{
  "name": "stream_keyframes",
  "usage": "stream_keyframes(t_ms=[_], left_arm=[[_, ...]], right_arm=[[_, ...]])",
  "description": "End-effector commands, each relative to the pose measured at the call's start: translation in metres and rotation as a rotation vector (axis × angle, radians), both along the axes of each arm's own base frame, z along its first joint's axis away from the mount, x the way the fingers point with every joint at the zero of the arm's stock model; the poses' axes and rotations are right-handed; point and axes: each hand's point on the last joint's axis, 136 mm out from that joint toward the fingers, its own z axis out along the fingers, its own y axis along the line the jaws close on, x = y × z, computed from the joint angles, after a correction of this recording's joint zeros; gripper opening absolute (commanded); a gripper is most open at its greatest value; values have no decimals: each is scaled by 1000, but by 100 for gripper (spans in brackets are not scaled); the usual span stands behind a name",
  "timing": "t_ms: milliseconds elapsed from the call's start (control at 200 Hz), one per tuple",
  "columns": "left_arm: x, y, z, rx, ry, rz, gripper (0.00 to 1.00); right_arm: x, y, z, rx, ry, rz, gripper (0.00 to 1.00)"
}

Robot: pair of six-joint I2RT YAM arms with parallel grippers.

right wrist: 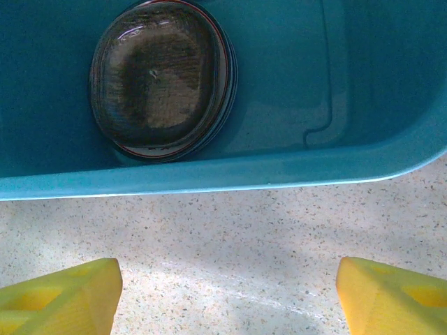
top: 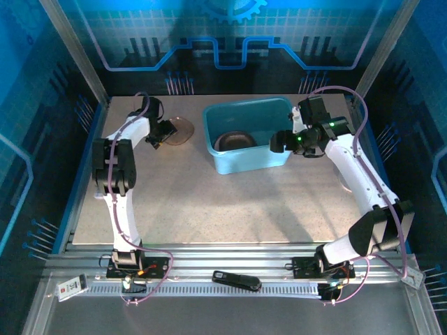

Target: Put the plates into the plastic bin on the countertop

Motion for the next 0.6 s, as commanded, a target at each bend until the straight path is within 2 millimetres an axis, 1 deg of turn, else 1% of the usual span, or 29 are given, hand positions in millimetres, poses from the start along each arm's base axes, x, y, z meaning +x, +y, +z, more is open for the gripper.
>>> stream_keyframes(t_ms=[0, 70, 205, 275, 525, 595], left_arm=[[3, 9, -4, 0, 12, 34, 63], [2, 8, -8, 0, 19, 32, 59], [-1, 7, -15, -6, 33, 29, 46], [-1, 8, -15, -8, 32, 31, 41], [-2, 7, -6, -9, 6, 23, 24], [-2, 6, -2, -12, -3, 20, 20]], right_arm=[[7, 0, 7, 21, -5, -6, 81], [8, 1, 6, 24, -3, -6, 80], [8, 2, 5, 26, -2, -1, 80], [8, 2, 5, 27, -2, 1, 80], [4, 1, 6, 32, -10, 3, 79], [2, 1, 7, 35, -15, 2, 79]])
